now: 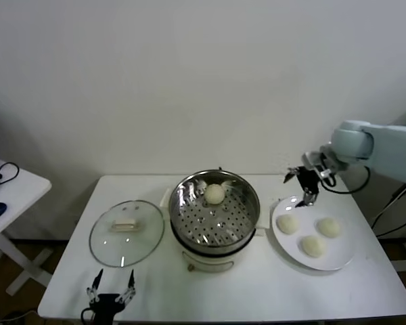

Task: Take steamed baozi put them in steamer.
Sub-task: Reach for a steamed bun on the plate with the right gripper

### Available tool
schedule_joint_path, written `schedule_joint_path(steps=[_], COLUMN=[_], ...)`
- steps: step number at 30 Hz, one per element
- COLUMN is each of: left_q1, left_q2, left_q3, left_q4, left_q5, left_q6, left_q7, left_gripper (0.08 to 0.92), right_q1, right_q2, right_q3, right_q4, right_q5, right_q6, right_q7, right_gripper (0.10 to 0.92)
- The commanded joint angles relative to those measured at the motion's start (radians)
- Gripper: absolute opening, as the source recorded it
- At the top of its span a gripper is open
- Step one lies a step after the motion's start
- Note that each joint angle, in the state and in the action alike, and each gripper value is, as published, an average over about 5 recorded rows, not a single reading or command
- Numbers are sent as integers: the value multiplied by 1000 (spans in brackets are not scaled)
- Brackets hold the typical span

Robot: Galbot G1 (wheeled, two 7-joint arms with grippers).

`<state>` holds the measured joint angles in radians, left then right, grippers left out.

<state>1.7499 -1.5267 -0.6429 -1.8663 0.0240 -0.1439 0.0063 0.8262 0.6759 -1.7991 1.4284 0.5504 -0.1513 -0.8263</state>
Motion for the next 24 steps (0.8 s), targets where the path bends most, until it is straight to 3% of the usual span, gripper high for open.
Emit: schedule_joint_path(steps=[1, 24], left_q1=[-1, -11], left_q2=[-1, -7], left_q3=[0, -6], left_q4=[2, 35], left_q5=[0, 10], left_q6=[1, 2], left_q7=[1, 1], left_gripper=[823, 823], right_q1=[-172, -565], right_q2=[-85, 41], right_q3=[74, 433], right_q4=[5, -220], right_q5=[1, -187], right_q6=[-145, -189], right_q7=[43, 93], right_gripper=[823, 823])
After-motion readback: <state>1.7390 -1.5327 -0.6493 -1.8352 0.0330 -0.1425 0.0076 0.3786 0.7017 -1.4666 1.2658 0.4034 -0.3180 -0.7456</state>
